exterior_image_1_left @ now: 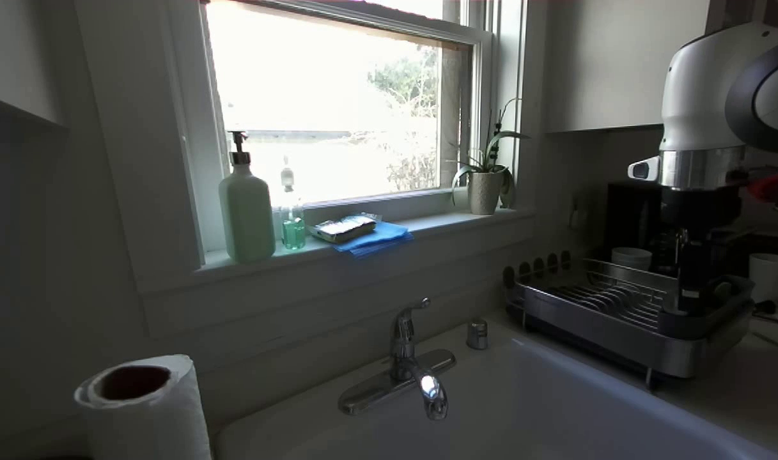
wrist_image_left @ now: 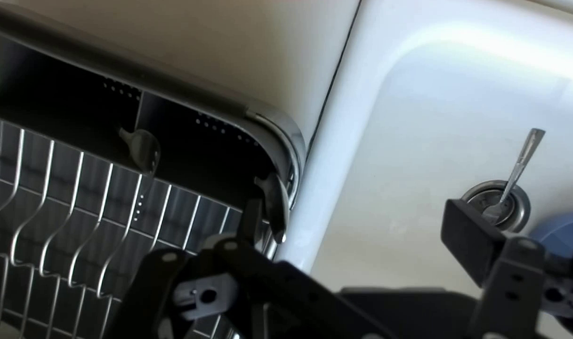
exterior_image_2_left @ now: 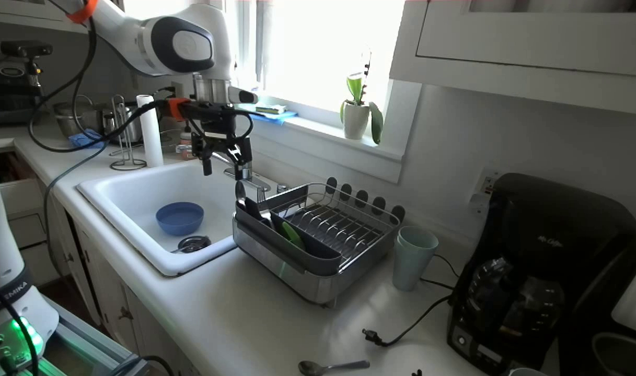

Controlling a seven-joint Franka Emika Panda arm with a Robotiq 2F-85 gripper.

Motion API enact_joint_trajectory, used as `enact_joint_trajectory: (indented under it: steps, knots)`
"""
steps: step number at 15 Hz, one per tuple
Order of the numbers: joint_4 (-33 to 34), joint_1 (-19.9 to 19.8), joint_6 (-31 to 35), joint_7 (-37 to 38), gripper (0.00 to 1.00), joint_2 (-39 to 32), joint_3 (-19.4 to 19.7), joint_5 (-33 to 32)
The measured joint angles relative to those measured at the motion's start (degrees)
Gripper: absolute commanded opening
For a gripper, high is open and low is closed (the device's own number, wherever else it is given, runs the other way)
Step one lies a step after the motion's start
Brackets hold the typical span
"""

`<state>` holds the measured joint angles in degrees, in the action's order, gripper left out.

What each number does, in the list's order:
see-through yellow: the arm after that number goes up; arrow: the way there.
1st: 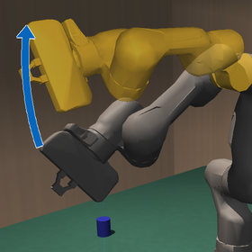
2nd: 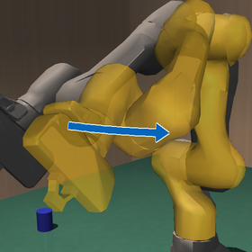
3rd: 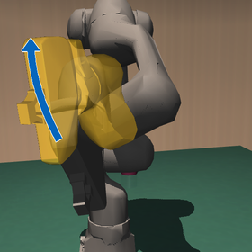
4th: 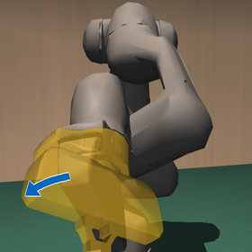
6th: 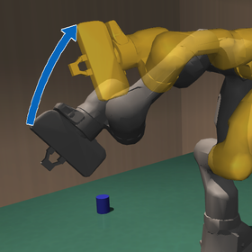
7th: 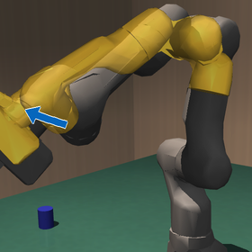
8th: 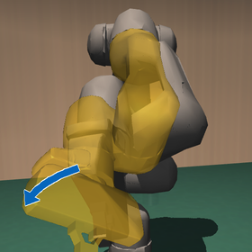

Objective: Swap the places of the spoon and the fork

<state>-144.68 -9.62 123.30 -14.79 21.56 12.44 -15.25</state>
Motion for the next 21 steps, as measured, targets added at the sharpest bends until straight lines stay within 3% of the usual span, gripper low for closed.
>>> enact_joint_trajectory:
  steps: [1,11,21]
  knots:
    - [-0.11,-0.06,0.83,0.00,0.71,-0.76,0.22,0.00]
    - [0.15,-2.65,4.79,0.00,0.02,-5.61,1.27,-0.10]
    - [1.43,-5.15,4.61,-0.09,0.01,-4.74,2.11,-0.83]
